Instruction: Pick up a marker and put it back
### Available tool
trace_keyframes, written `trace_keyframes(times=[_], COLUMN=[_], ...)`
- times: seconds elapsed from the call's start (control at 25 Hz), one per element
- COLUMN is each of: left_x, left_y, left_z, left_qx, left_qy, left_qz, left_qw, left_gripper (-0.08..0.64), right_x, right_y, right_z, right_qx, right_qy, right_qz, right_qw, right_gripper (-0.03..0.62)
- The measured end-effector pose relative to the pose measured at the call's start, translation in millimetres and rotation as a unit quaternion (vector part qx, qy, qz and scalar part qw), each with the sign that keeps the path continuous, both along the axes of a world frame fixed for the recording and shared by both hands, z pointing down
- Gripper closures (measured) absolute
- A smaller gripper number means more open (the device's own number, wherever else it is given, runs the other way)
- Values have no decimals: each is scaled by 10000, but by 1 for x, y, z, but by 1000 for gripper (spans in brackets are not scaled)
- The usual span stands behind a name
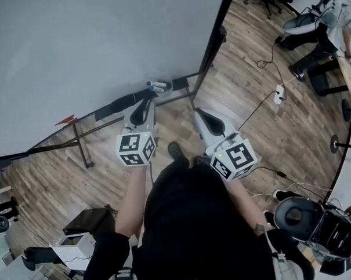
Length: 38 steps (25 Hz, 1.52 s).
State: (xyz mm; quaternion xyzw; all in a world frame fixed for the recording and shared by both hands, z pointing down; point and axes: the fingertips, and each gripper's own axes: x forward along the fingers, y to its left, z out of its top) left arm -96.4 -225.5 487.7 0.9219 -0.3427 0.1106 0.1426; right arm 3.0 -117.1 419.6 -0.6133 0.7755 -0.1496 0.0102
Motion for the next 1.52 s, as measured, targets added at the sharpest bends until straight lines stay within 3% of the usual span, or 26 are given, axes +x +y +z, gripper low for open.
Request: trace_keyframes(times=[0.32,0.52,0.84,1.04,1.28,1.52], left_x=[28,30,-7,-34,-41,-63], left_y=[63,115,192,211,217,218], left_z=[-23,-46,-64,-61,-82,-92], left_qx=[205,345,513,501,604,627], left_qy=[93,219,325,414,591,616], left_qz=[174,209,-126,-257,67,386], left_qw=[9996,9989,9981,9976,9964,9954], left_gripper=[509,532,545,549,549,549], right_x=[25,22,-12,-44,-61,-103], right_y=[49,85,125,139,136,130], right_z=[-15,-21,-15,-19,-38,-46], right_qx=[175,239,317,391,530,665], right_qy=[8,-32,-190,292,365,581], right_qz=[104,-71,-661,-1003,-890,-990], right_qw=[9998,9997,9971,9938,9939,9912], right_gripper=[591,591,591,591,591,591])
